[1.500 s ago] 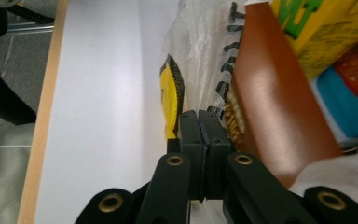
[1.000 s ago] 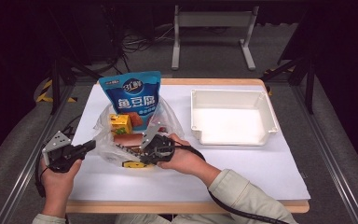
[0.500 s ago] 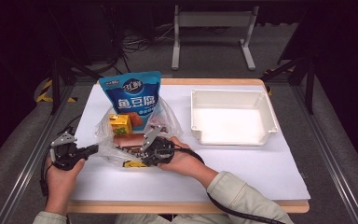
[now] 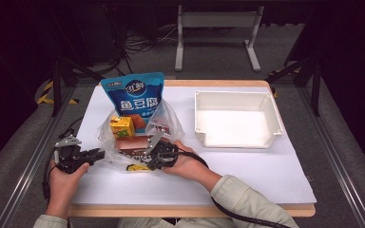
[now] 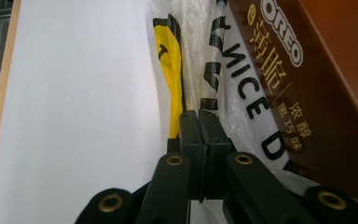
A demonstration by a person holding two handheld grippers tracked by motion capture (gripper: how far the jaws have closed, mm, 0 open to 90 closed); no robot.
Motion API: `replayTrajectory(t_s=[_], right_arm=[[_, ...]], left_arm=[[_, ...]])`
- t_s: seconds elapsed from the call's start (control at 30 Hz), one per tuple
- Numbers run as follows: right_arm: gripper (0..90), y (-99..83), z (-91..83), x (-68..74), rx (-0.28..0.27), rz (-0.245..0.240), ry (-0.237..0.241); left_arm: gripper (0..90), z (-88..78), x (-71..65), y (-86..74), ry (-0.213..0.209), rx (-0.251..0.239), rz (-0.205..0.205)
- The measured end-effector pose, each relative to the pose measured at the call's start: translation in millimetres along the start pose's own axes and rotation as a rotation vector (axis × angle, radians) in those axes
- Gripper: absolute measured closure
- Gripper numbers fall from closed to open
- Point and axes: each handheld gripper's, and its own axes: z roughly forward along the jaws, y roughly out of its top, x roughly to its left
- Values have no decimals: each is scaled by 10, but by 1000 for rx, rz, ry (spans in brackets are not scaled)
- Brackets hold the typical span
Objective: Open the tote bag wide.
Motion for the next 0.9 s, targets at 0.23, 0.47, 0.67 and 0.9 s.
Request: replayTrajectory(t_s=[0.23, 0.47, 0.67, 0.9], right_arm=[[895, 3, 15, 14, 5, 0, -4], [894, 2, 24, 15, 1, 3, -7], [888, 1, 26, 19, -4, 2, -2], [884, 4, 29, 30, -4, 3, -2]], left_arm=[[454, -347, -227, 76, 8, -263, 95], [563, -578, -468, 125, -19, -407, 196], [487, -518, -702, 221, 52, -378, 267], [703, -295, -574, 322, 115, -312, 220]])
